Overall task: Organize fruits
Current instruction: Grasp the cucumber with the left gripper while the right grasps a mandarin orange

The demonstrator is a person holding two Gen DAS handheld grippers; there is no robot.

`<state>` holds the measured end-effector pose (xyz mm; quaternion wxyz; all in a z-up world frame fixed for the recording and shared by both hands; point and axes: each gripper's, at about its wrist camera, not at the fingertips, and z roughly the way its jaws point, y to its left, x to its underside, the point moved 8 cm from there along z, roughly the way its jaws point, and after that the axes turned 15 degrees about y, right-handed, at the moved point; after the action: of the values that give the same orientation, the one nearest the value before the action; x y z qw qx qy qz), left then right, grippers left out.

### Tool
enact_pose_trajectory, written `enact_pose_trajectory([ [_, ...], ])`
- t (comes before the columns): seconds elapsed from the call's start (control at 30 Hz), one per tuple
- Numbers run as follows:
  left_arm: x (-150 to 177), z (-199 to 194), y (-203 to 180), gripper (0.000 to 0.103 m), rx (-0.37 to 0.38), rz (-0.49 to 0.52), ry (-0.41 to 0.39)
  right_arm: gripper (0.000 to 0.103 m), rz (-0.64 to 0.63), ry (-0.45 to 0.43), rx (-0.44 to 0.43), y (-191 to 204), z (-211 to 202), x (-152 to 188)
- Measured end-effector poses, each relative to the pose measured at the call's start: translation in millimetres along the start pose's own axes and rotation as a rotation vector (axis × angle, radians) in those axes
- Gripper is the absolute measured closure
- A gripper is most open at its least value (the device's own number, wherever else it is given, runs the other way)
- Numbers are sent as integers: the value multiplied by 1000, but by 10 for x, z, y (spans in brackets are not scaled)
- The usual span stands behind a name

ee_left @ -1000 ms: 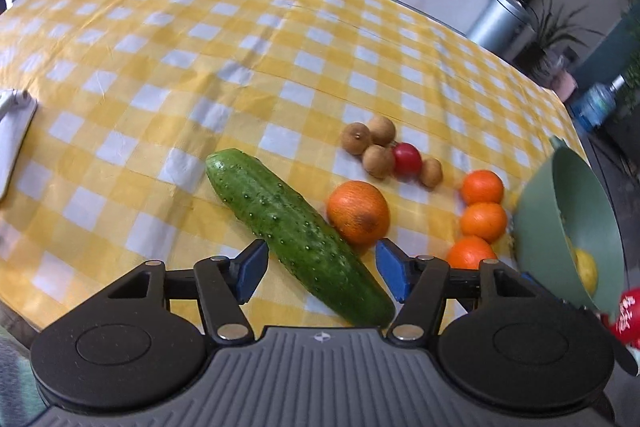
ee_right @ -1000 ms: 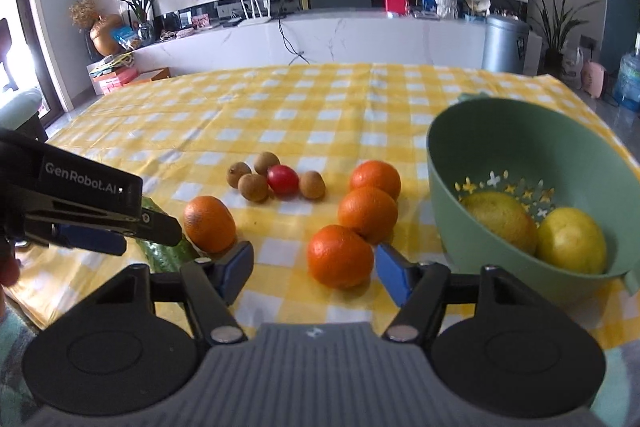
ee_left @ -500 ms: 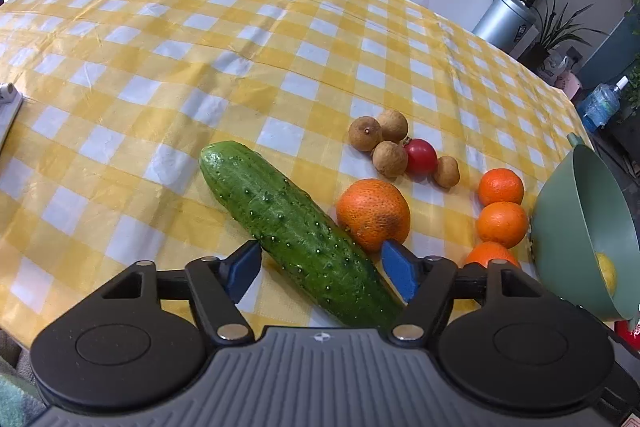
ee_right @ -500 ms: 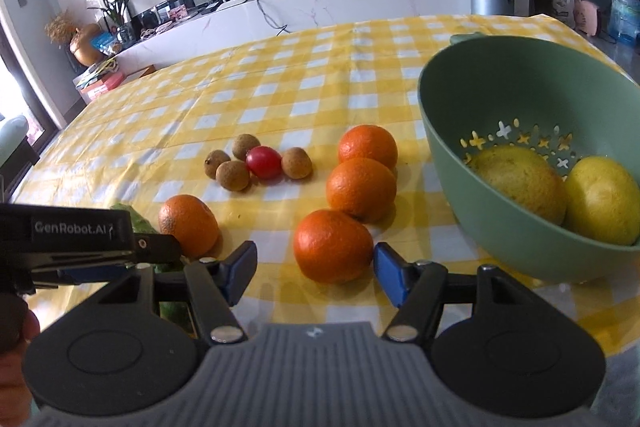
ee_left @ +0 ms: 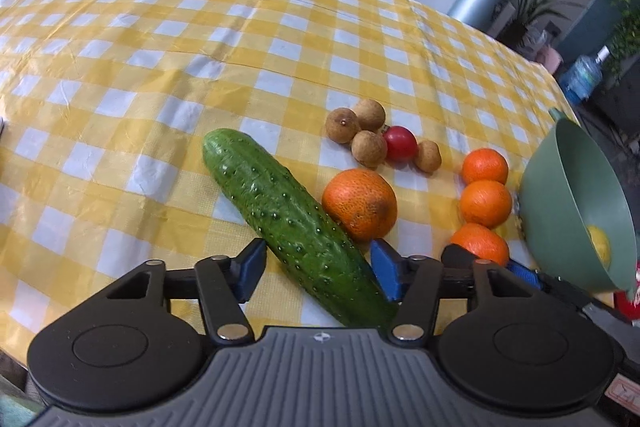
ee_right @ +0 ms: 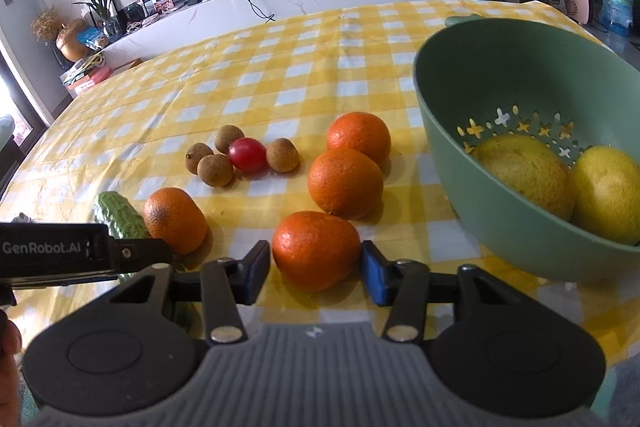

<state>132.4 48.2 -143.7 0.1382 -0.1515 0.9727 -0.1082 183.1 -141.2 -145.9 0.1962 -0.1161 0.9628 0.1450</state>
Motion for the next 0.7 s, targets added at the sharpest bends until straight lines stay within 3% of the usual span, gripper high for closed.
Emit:
enact_pose_trajectory([
  [0.2,20,-90,-42,47,-65,109,42,58,1,2,0,-2,-12,12],
  [0.4,14,-40,80,33,-36,32,30,58,-1,2,3,4,-10,13],
  [0.7,-11,66,95,29,-14,-21,-30,57,-2,5,-1,3,-6,20],
])
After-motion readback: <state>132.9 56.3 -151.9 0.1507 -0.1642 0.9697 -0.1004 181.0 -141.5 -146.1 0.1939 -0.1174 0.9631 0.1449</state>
